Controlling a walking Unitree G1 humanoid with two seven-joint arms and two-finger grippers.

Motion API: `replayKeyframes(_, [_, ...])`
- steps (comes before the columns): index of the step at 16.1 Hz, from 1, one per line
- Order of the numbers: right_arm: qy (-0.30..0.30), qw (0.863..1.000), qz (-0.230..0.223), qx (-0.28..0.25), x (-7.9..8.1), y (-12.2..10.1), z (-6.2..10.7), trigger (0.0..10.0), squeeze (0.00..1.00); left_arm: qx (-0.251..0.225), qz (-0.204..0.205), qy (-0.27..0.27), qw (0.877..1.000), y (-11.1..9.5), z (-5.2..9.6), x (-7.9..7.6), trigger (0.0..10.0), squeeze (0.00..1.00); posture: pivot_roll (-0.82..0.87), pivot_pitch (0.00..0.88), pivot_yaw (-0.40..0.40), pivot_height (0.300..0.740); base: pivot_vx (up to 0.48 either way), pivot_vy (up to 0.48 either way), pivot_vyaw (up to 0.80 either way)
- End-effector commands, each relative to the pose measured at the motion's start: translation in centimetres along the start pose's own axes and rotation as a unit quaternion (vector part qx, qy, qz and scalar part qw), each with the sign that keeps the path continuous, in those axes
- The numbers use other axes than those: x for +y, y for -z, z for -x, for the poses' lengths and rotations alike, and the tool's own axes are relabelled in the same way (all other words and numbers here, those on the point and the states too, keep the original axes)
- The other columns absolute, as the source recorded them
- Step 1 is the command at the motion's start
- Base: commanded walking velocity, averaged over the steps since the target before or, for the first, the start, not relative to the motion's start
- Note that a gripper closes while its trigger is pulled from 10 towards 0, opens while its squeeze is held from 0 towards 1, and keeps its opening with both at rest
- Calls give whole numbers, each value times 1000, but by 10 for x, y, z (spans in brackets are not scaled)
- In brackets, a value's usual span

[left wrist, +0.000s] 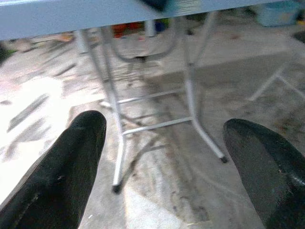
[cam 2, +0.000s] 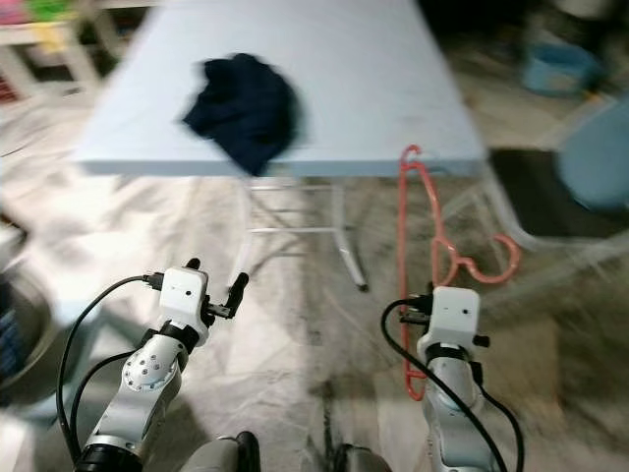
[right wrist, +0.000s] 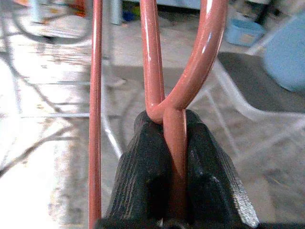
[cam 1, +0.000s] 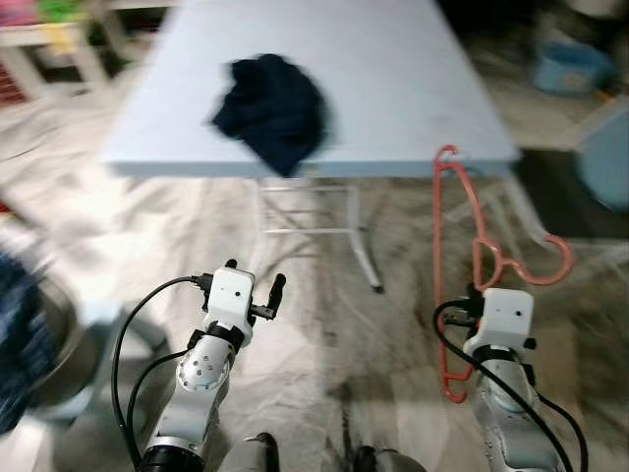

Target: Hang hanger

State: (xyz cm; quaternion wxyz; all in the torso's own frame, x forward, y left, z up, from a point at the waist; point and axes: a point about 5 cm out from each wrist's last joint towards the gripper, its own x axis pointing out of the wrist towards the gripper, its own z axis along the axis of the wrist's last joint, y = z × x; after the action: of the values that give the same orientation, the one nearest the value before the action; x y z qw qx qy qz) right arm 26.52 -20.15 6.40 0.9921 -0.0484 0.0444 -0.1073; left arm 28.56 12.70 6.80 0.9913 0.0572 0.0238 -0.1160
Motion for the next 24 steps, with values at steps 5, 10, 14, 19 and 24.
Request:
replayKeyframes(5, [-5, 1000, -17, -4, 5, -4, -4, 10000, 0, 18, 6, -12, 1000, 4, -1, 2, 10000, 0, -15, 156, 18, 740, 0, 0, 640])
replayKeyframes(10, [11, 999, -32, -15, 1, -10, -13, 10000, 0, 11, 9, -16, 1000, 0, -7, 3, 10000, 0, -19, 188, 36, 740, 0, 0, 0])
replayKeyframes(14, [20, 999, -35, -15, -1, -8, -10, 10000, 0, 9, 10, -14, 1000, -2, -10, 2, 10000, 0, -29, 193, 44, 740, 0, 0, 0])
replayKeyframes(19, [25, 999, -41, -11, 0, -5, -7, 10000, 0, 10, 13, -10, 1000, -2, -12, -1, 10000, 0, -44, 203, 49, 740, 0, 0, 0])
replayKeyframes(24, [27, 999, -41, -11, -2, -6, -8, 10000, 0, 13, 16, -15, 1000, -2, -12, 0, 10000, 0, -36, 212, 46, 740, 0, 96, 0])
